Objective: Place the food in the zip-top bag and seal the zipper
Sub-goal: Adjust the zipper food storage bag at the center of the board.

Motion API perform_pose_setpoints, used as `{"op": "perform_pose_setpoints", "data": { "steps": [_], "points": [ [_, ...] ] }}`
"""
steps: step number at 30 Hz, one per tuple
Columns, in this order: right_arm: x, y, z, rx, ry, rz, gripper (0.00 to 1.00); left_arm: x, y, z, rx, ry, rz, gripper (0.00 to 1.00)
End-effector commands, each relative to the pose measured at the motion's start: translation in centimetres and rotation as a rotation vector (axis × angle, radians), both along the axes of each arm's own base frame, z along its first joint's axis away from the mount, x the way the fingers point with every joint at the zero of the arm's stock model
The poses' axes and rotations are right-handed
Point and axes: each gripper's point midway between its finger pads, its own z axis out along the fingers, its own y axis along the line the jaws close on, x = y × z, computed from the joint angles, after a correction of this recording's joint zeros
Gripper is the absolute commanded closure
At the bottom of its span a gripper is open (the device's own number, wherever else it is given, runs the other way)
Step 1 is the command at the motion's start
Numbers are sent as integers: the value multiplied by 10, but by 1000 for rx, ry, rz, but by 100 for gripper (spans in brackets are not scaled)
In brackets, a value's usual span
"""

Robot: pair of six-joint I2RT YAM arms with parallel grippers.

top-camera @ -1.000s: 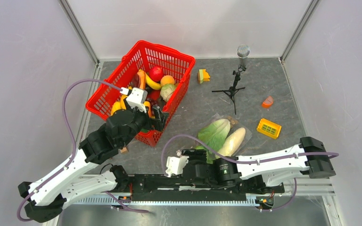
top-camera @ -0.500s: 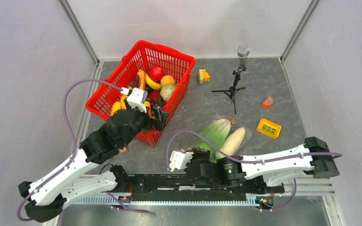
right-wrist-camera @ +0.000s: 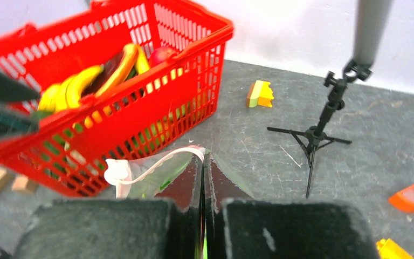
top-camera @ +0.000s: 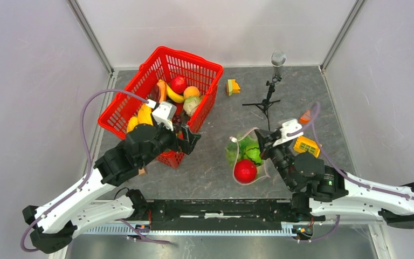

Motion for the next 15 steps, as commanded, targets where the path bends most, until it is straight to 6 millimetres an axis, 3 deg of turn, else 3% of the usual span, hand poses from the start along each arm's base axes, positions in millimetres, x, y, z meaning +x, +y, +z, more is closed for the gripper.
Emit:
{"op": "perform_pose_setpoints", "data": {
  "steps": [1, 8, 13, 15],
  "points": [
    [13, -16, 10, 178, 41, -130, 100, -17, -39, 35, -138, 0, -194, 0],
    [19, -21, 17, 246, 41, -177, 100, -43, -100, 43, -200, 124, -431, 2],
    [21, -20, 19, 238, 36, -179, 100, -49, -120, 36, -185, 166, -432, 3],
    [22, -20, 20, 247, 33, -183, 100, -52, -130, 30, -200, 211, -428, 9]
  ]
}}
